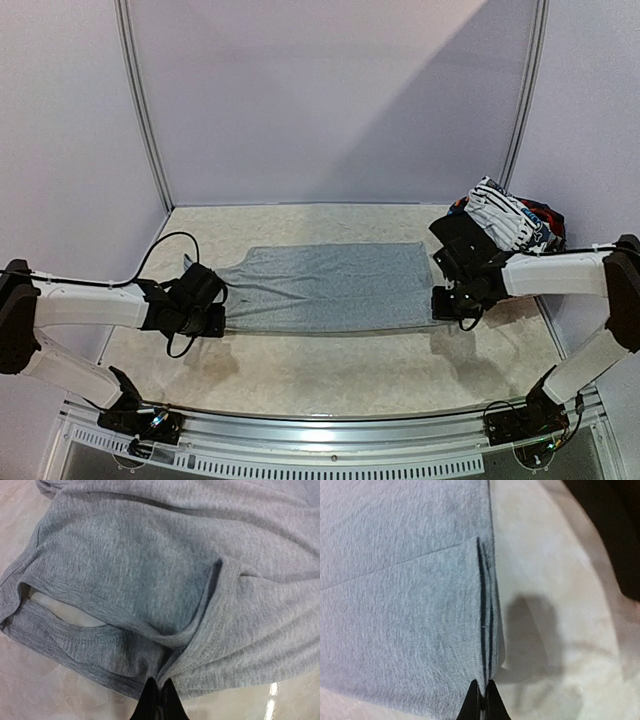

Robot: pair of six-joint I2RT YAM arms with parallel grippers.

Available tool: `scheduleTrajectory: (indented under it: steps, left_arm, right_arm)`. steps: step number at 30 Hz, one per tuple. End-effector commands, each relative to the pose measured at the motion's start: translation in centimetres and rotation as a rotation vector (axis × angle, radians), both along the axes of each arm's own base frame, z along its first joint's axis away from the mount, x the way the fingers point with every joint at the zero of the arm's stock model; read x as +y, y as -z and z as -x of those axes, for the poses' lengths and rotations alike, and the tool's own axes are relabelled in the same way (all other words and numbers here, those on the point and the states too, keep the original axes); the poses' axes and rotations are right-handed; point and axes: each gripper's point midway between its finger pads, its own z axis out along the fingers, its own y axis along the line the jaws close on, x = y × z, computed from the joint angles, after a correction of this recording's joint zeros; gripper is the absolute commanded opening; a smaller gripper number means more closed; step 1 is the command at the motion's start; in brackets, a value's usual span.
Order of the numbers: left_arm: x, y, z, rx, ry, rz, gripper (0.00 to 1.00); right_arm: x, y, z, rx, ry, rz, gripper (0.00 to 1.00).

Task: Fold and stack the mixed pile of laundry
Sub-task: Move the 1/3-folded tank top to the center of the board.

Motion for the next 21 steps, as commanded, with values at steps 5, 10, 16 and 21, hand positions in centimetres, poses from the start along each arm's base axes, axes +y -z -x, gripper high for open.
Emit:
scheduleTrajectory:
  steps: [5, 10, 16, 21]
  left_arm:
    - [0.2, 0.4, 3.4, 0.121, 0.008, -0.047, 0.0]
    - [0.0, -0.4, 4.9, 0.139, 0.025, -0.07, 0.02]
    - [0.1, -4.1, 3.9, 0.02, -0.002, -0.04, 0.74]
    - [-0.9, -9.2, 1.2, -0.123, -0.019, -0.019, 0.82]
  right_arm:
    - [-2.4, 0.5, 5.0, 0.025, 0.069, 0.046, 0.0]
    - [-2.6, 0.8, 7.2, 0.045, 0.075, 0.078, 0.0]
    - [-3.5, -1.9, 6.9, -0.023, 0.109, 0.113, 0.49]
    - [-3.2, -7.2, 4.3, -0.145, 0.109, 0.139, 0.8]
